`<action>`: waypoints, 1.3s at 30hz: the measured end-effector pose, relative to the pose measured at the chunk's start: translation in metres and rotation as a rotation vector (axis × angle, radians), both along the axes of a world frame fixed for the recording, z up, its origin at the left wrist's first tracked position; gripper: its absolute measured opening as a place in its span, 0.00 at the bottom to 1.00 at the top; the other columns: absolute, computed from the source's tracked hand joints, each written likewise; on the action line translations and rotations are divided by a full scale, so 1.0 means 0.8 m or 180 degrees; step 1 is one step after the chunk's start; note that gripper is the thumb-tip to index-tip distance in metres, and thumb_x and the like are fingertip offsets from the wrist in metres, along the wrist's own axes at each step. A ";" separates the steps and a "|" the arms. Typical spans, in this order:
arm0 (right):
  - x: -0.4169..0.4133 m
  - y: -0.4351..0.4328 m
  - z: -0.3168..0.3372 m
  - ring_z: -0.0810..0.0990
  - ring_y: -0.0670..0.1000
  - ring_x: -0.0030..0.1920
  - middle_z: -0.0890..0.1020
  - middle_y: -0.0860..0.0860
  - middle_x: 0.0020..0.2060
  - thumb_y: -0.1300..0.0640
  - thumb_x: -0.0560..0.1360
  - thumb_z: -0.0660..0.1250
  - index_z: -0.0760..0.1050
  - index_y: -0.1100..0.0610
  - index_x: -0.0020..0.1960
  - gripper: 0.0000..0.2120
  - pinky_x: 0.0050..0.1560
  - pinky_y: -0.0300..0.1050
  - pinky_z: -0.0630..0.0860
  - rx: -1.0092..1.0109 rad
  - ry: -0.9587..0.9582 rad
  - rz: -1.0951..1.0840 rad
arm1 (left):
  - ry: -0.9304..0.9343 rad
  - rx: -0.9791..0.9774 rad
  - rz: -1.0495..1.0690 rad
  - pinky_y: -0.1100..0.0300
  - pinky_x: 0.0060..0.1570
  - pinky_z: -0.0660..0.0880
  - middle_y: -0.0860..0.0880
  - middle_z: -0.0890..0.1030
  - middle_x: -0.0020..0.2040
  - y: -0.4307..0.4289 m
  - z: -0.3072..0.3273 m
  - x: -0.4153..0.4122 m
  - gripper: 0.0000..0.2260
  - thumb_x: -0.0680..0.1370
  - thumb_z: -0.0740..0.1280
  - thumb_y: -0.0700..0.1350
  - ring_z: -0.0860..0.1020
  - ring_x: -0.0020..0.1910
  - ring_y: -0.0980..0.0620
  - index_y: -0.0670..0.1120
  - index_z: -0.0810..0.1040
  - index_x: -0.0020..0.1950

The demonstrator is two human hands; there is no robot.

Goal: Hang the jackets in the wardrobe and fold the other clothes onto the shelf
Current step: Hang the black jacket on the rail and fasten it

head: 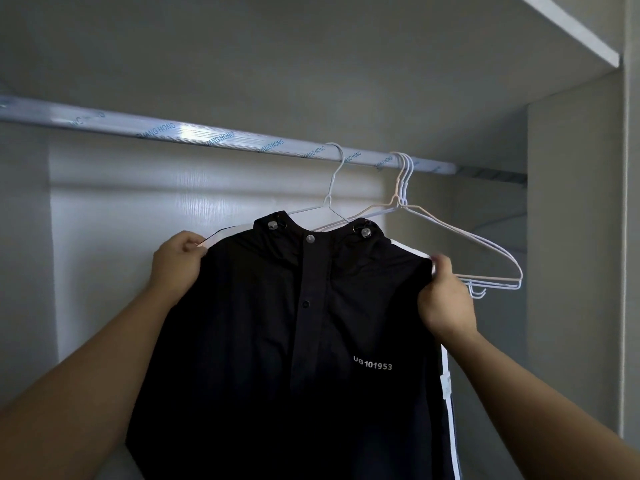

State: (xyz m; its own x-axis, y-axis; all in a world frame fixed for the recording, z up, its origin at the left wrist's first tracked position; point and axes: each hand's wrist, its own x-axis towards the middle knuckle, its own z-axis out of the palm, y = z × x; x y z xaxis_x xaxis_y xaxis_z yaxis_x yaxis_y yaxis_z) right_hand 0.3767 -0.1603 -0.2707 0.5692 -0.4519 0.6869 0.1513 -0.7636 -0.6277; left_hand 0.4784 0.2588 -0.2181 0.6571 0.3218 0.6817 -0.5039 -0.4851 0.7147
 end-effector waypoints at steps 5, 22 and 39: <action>-0.002 -0.011 0.015 0.77 0.65 0.56 0.79 0.60 0.58 0.66 0.73 0.53 0.66 0.49 0.72 0.29 0.52 0.55 0.73 -0.0492 -0.0065 0.0051 | -0.0430 0.0318 0.0060 0.57 0.58 0.74 0.53 0.83 0.50 -0.010 0.008 -0.001 0.08 0.80 0.67 0.42 0.79 0.51 0.53 0.50 0.85 0.53; 0.010 -0.006 0.009 0.75 0.63 0.48 0.75 0.57 0.47 0.64 0.77 0.51 0.68 0.55 0.50 0.09 0.46 0.53 0.71 -0.0616 0.0705 -0.0380 | 0.0067 -0.0550 -0.0934 0.54 0.43 0.71 0.49 0.78 0.35 -0.022 0.080 -0.002 0.07 0.69 0.64 0.41 0.75 0.39 0.47 0.46 0.79 0.33; -0.004 -0.003 0.063 0.76 0.65 0.55 0.80 0.60 0.52 0.59 0.78 0.58 0.78 0.56 0.56 0.12 0.53 0.52 0.72 -0.1311 -0.0050 -0.0114 | 0.0611 0.0721 -0.0693 0.52 0.50 0.73 0.41 0.81 0.48 -0.099 0.100 -0.006 0.08 0.77 0.64 0.38 0.78 0.48 0.42 0.37 0.82 0.46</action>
State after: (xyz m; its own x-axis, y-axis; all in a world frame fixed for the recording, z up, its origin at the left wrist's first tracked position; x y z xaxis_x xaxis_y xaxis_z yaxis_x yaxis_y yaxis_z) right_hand 0.3733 -0.1628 -0.2201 0.5461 -0.1566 0.8229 0.1273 -0.9554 -0.2663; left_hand 0.4740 0.1798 -0.1383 0.8165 0.0152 0.5772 -0.4799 -0.5380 0.6930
